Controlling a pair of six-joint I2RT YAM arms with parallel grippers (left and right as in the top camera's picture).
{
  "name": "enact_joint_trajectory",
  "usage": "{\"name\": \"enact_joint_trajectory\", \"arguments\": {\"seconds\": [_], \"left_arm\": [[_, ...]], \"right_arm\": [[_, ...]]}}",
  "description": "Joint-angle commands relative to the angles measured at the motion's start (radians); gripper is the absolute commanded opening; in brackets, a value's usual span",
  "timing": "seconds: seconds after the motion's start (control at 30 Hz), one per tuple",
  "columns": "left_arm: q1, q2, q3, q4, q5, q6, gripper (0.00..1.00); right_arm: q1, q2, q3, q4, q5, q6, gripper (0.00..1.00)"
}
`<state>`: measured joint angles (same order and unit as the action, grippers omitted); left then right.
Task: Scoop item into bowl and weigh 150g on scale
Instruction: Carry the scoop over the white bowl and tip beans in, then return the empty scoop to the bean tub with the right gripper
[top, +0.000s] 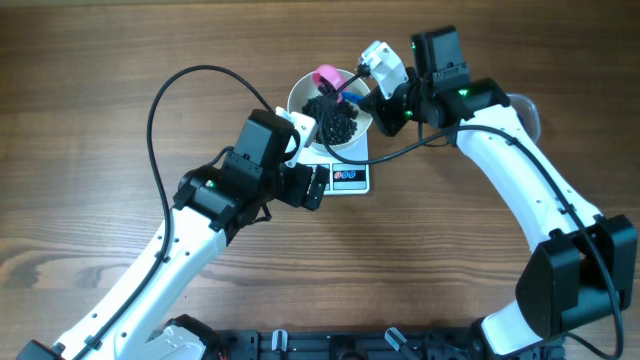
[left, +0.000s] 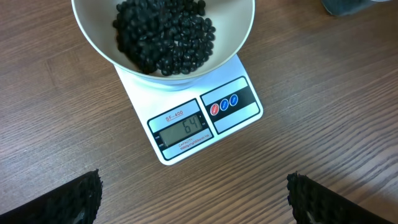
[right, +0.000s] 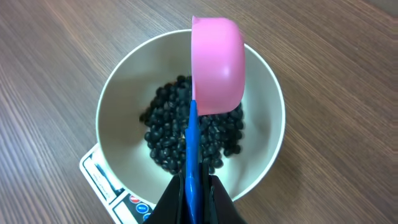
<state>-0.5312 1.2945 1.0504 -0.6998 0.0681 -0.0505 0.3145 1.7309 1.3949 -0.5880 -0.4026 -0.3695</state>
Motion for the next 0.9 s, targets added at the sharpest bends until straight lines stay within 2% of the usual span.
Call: {"name": "enact_joint_trajectory", "arguments": {"seconds": [0.0, 0.3, 0.43, 0.7, 0.8, 0.87], "left_arm": [[-0.002, 0.003, -0.007, 0.001, -0.010, -0.010, 1.00], [-0.002, 0.003, -0.007, 0.001, -0.010, -0.010, 1.00], [-0.002, 0.003, -0.007, 0.001, -0.010, -0.010, 1.00], [-0.002, 0.003, -0.007, 0.001, -0.010, -0.010, 1.00], [-0.002, 0.003, -0.007, 0.001, -0.010, -0.010, 1.00], [-0.002, 0.003, -0.007, 0.001, -0.010, -0.010, 1.00]], "right_arm": [[0.002, -0.030, 0.006, 0.005, 0.019, -0.023, 0.04], [0.020, -0.103, 0.025, 0.020, 0.171, -0.028, 0.04], [0.026, -0.100, 0.006, -0.031, 0.155, -0.076, 0.04], [0.082, -0.105, 0.006, -0.010, 0.163, -0.114, 0.05], [0.084, -0.099, 0.006, -0.059, 0.291, -0.208, 0.04], [0.087, -0.101, 0.006, -0.034, 0.343, -0.206, 0.04]]}}
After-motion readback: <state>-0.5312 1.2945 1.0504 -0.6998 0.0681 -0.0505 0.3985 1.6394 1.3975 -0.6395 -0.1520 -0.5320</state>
